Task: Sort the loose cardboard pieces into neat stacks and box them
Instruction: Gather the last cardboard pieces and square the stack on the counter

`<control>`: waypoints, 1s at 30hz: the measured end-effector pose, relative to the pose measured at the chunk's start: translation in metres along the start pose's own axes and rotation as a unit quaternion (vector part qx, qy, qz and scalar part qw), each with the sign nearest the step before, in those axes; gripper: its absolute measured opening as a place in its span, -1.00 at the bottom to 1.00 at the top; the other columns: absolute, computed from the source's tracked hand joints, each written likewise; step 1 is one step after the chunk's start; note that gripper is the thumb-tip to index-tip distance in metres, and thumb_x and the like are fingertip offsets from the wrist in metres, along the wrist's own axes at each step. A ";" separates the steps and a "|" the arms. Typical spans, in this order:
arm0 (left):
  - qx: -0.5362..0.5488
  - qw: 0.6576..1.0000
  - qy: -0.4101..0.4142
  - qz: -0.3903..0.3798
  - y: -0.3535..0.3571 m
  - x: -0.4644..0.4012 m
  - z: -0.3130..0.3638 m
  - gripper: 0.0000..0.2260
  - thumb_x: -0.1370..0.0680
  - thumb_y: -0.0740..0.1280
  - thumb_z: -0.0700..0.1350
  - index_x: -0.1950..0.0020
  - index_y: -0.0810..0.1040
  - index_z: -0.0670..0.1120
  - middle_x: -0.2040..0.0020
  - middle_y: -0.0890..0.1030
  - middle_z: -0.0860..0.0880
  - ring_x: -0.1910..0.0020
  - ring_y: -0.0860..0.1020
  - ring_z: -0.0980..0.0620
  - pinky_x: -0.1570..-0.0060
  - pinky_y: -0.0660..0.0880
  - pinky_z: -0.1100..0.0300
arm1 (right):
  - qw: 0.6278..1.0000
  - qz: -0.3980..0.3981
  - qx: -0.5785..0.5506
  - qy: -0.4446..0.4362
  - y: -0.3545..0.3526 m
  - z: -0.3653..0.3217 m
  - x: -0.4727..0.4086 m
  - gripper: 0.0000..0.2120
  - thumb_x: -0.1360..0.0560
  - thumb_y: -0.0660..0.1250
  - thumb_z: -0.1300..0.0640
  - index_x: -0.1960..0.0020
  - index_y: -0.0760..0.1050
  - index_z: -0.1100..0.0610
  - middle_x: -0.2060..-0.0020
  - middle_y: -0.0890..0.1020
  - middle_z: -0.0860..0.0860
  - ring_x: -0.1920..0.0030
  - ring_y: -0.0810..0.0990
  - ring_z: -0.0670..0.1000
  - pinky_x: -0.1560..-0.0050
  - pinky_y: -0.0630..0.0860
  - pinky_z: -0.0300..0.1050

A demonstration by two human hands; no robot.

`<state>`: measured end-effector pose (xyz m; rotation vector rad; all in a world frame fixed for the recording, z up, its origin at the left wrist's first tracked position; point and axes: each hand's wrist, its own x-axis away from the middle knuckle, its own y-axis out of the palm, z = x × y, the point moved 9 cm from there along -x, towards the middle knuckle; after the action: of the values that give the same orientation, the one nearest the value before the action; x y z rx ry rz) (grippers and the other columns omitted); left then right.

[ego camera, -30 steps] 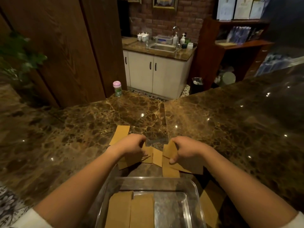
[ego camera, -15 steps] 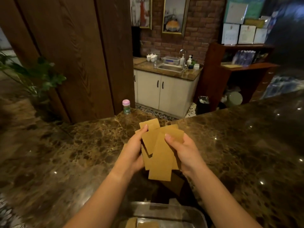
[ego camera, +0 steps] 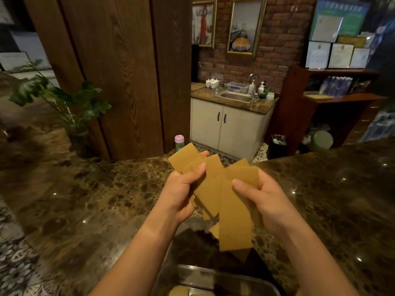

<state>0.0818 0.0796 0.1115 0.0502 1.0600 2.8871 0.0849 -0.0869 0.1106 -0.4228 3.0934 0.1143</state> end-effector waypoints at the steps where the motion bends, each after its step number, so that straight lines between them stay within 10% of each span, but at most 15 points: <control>1: -0.013 1.000 -0.003 0.016 -0.001 0.000 -0.002 -0.76 -0.47 0.39 -0.18 -0.12 0.67 -0.08 -0.07 0.71 -0.20 -0.02 0.69 -0.14 0.05 0.65 -0.08 | 0.999 -0.018 0.028 -0.001 0.006 0.001 0.001 -0.51 -0.34 0.54 -0.03 -0.23 0.52 0.02 -0.04 0.73 0.02 -0.03 0.73 0.05 0.09 0.67 -0.04; 5: 0.051 0.998 -0.029 0.015 0.001 0.002 -0.005 -0.74 -0.54 0.29 -0.02 0.00 0.74 -0.09 -0.02 0.72 -0.16 0.02 0.70 -0.11 0.05 0.62 -0.05 | 0.999 0.029 0.015 -0.002 0.002 0.003 0.001 -0.51 -0.32 0.53 -0.01 -0.21 0.55 0.06 -0.03 0.74 0.05 -0.03 0.73 0.09 0.04 0.65 0.07; 8: 0.102 0.994 -0.038 -0.004 0.003 0.005 -0.002 -0.62 -0.62 0.10 -0.08 -0.31 0.54 -0.22 -0.25 0.60 -0.24 -0.22 0.59 -0.21 -0.21 0.48 -0.15 | 0.996 0.078 -0.046 0.006 -0.012 0.006 0.004 -0.53 -0.32 0.52 0.03 -0.20 0.56 0.09 0.00 0.75 0.07 0.02 0.74 0.10 0.16 0.67 0.01; 22: 0.023 0.996 0.044 0.073 -0.005 0.005 0.016 -0.72 -0.65 0.21 -0.09 -0.33 0.51 -0.11 -0.17 0.66 -0.19 -0.13 0.63 -0.12 -0.17 0.54 -0.15 | 0.978 0.103 -0.176 0.029 -0.027 0.017 0.012 -0.53 -0.35 0.48 0.08 -0.25 0.56 0.11 -0.03 0.74 0.13 0.03 0.74 0.13 0.25 0.67 0.01; 27: 0.011 0.989 0.042 0.142 -0.023 0.002 0.014 -0.63 -0.64 0.25 -0.20 -0.44 0.38 0.02 -0.10 0.61 -0.11 0.03 0.63 -0.02 -0.01 0.60 -0.04 | 0.976 0.090 -0.194 0.029 -0.025 0.018 0.010 -0.55 -0.36 0.47 0.11 -0.24 0.56 0.12 -0.02 0.74 0.14 0.06 0.75 0.12 0.25 0.67 0.01; 30: 0.083 0.988 -0.022 0.129 -0.025 0.003 0.001 -0.61 -0.58 0.29 0.13 -0.34 0.38 0.00 0.23 0.47 -0.04 0.41 0.42 0.07 0.55 0.36 0.25 | 0.978 0.072 -0.195 0.032 -0.021 0.020 0.010 -0.58 -0.36 0.46 0.10 -0.22 0.57 0.10 -0.02 0.74 0.14 0.06 0.75 0.12 0.25 0.67 0.02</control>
<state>0.0804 0.0991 0.0960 0.2785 1.3774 2.9938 0.0816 -0.1085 0.0888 -0.2069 3.1557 0.7331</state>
